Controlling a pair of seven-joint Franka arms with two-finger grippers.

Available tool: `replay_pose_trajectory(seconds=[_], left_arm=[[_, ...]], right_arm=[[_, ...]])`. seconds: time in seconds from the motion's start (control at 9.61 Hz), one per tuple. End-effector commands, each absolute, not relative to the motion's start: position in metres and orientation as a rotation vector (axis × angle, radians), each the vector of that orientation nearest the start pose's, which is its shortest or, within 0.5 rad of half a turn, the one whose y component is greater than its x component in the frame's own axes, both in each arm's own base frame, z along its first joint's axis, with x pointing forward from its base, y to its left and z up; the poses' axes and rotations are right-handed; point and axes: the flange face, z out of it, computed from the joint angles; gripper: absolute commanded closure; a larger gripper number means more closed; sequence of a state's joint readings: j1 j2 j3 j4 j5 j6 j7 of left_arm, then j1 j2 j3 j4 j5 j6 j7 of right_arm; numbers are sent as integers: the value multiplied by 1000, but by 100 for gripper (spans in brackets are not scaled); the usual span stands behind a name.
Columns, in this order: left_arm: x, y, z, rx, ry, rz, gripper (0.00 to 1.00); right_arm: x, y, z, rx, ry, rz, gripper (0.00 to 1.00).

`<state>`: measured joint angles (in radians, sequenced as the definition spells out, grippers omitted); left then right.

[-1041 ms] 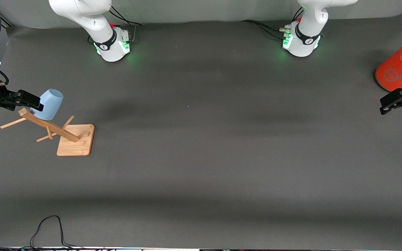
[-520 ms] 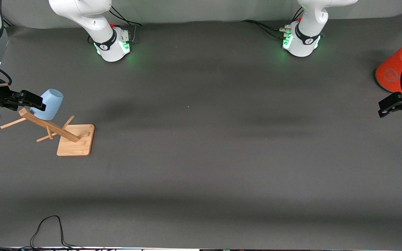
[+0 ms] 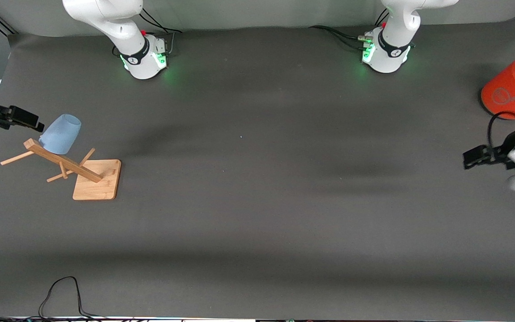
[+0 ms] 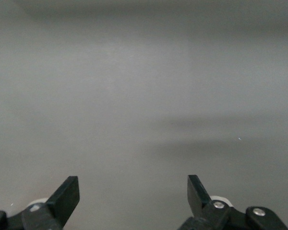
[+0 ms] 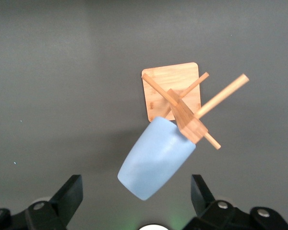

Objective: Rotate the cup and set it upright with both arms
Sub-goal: 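Grasp the light blue cup on the wooden stand peg with the right gripper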

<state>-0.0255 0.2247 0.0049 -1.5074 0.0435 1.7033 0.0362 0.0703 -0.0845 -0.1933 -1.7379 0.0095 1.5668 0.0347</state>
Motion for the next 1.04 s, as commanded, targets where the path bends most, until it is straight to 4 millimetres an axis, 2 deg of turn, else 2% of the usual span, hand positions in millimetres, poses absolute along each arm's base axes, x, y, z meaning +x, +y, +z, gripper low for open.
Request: replay_pose_trajectory(seconds=[0.0,0.21,0.42,0.73,0.94], left_arm=[[633,-34,543,-3106,145,4,0],[634,-38,544,-3103,153,-11,0],[635,-36,543,-3104,153,-15,0],[635,-36,543,-3104,153,-15,0],[635,-36,542,-3104,155,-13,0]], right_arm=[[509,-65,589,-3057,476,156,0],[508,-66,591,-2990,833,161,0],[507,-67,585,-2941,1028,177,0],[492,-73,546,-2929,1048,191,0],[475,-81,506,-2905,1072,196,0]])
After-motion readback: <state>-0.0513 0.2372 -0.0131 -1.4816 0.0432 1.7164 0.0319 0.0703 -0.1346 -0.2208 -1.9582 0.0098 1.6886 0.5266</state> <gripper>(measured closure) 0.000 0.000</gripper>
